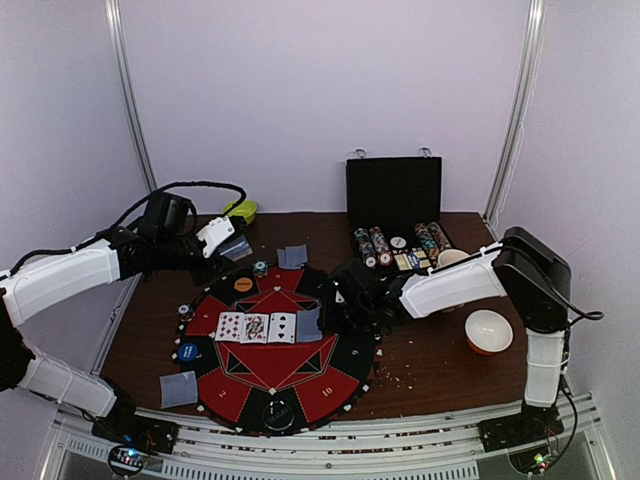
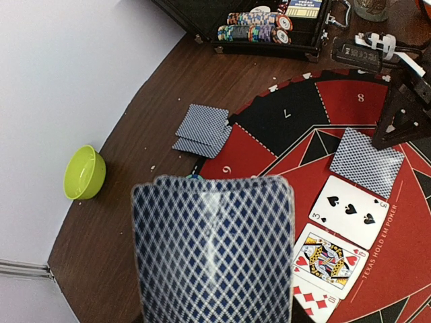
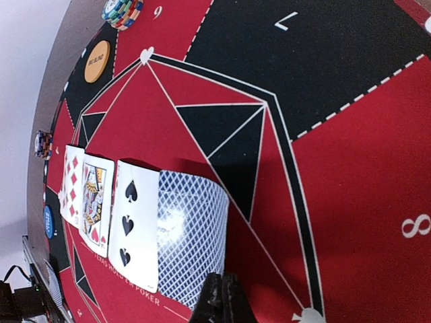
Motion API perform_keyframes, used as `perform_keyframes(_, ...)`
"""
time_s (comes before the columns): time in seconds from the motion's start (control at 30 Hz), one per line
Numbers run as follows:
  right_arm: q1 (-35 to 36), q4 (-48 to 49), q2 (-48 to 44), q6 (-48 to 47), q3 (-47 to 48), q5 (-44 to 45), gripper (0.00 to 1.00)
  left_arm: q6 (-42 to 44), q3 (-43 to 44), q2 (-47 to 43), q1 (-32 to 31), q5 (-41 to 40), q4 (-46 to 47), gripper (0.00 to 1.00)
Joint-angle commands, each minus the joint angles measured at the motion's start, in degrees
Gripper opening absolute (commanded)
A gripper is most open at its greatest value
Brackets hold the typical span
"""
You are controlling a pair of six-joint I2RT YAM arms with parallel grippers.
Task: Distribute texas hold em gaming equipment
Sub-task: Adjust the poker card in the community card area.
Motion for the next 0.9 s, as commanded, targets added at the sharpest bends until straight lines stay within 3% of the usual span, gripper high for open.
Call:
perform_keyframes(0.0, 0.37, -0.53, 1.01, -0.06, 1.29, -1.06, 0.00, 0.53, 1.23, -1.37, 0.35, 0.79, 2.46, 0.38)
perform_keyframes(0.37, 0.37, -0.14, 0.31, 0.75, 0.05, -0.28, 0.02, 0.54, 1.24, -1.31, 0.35, 0.80, 2.40, 0.37)
perform_keyframes(0.47, 0.42, -0.30, 0.26, 0.83, -0.05, -0.50, 0.17, 0.50, 1.14, -1.33, 0.38, 0.66, 2.39, 0.37)
perform_keyframes(0.63, 0.24, -1.27, -1.63, -0.22, -0.27, 1.92, 0.23, 0.71, 1.15, -1.26, 0.34, 0.86, 2.45, 0.37)
perform_keyframes(0.7, -0.05, -2.90, -3.17, -1.97, 0.22, 4.02, 0.34, 0.91, 1.11, -1.37, 0.32, 0.88, 2.39, 0.38)
perform_keyframes(0.87, -0.69, -6.43, -9.06, -16.81, 4.64, 8.66, 0.58, 3.82, -0.07, -2.84, 0.34, 5.37, 2.27, 0.38)
